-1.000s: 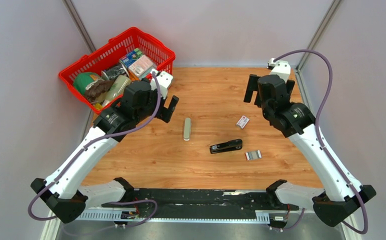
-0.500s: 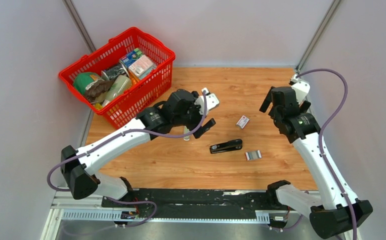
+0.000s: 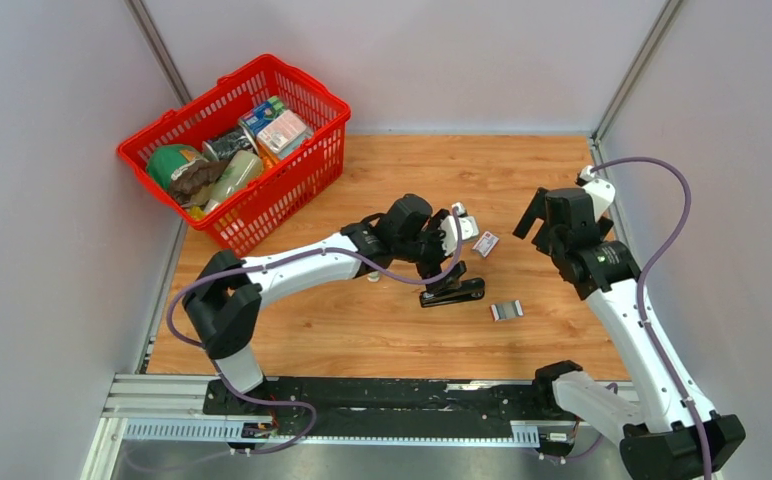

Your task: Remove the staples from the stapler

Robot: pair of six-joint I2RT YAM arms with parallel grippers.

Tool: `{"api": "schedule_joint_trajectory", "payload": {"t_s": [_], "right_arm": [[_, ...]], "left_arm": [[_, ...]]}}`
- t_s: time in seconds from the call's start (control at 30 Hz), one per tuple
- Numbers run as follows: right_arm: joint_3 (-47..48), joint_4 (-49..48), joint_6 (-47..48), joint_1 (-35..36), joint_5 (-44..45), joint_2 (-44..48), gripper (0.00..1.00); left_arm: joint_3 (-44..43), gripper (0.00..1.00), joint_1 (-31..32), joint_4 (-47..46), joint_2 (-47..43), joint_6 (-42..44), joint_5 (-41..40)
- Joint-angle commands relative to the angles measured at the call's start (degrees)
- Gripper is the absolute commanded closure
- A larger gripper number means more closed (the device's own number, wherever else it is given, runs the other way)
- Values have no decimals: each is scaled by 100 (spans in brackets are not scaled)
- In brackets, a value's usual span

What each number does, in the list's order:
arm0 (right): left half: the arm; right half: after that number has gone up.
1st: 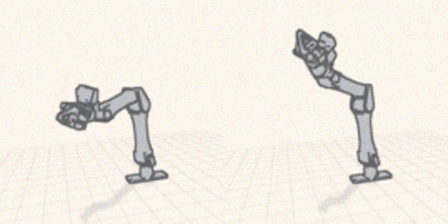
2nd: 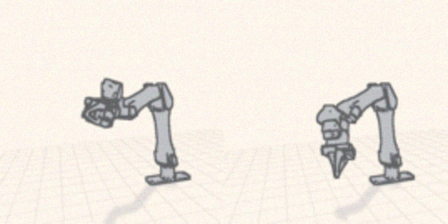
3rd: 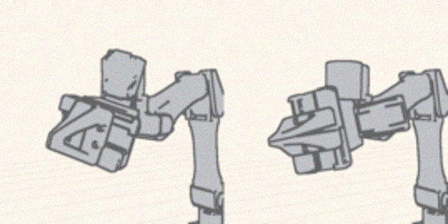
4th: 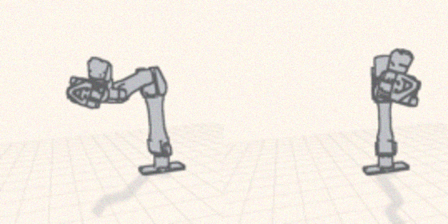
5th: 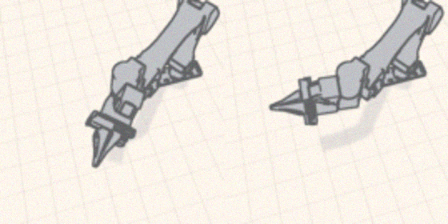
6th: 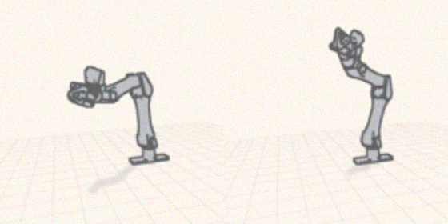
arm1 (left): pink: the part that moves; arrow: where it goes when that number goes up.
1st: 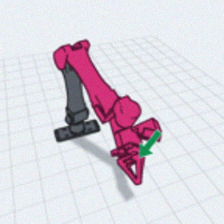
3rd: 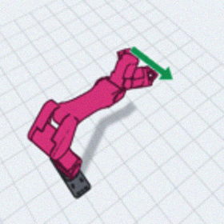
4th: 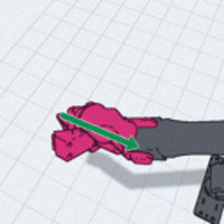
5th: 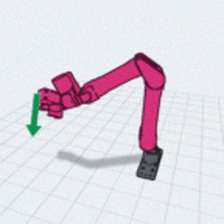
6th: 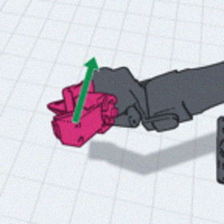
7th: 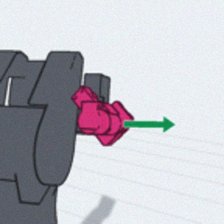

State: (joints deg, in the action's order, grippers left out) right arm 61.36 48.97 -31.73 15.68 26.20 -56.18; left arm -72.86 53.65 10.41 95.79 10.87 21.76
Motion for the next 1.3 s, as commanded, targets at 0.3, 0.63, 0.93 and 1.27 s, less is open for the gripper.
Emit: {"api": "schedule_joint_trajectory", "payload": {"t_s": [0.3,0.63,0.93,1.27], "right_arm": [[-441,-212,-97,-4,17,459,0],[-555,-213,-53,-4,-88,617,0],[-678,-239,-36,-4,-194,679,0],[-749,-318,-35,-13,-255,653,0]], "left_arm": [[-421,2,515,-1147,949,486,206],[-466,6,577,-1498,1451,609,-22],[-562,14,577,-1815,1934,592,-119],[-633,26,577,-1701,2137,679,-233]]}}
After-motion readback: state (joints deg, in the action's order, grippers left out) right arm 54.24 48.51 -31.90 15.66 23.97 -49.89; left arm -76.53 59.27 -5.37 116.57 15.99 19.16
